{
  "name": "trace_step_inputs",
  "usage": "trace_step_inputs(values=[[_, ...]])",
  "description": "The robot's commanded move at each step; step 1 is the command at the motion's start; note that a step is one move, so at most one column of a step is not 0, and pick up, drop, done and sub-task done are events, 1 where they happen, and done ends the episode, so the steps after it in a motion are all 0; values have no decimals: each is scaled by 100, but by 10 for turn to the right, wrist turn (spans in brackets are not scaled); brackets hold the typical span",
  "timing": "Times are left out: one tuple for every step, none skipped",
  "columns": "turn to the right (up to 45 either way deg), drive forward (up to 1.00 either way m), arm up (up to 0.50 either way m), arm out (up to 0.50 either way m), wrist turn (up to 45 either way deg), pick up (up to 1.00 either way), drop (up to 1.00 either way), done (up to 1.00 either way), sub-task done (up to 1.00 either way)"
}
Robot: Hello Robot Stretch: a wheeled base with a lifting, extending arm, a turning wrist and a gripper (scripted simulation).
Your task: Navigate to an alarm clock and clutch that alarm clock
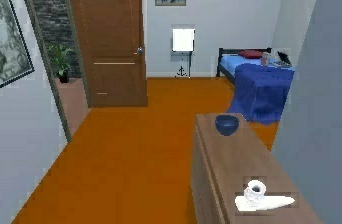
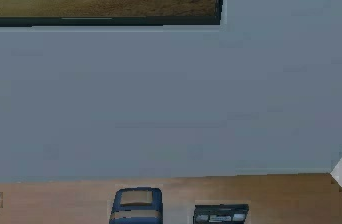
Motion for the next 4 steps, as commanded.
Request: trace_step_inputs(values=[[0, 0, 50, 0, 0, 0, 0, 0, 0], [0, 0, 28, 0, 0, 0, 0, 0, 0], [0, 0, 0, 0, 450, 0, 0, 0, 0], [0, 0, 0, 0, 450, 0, 0, 0, 0]])
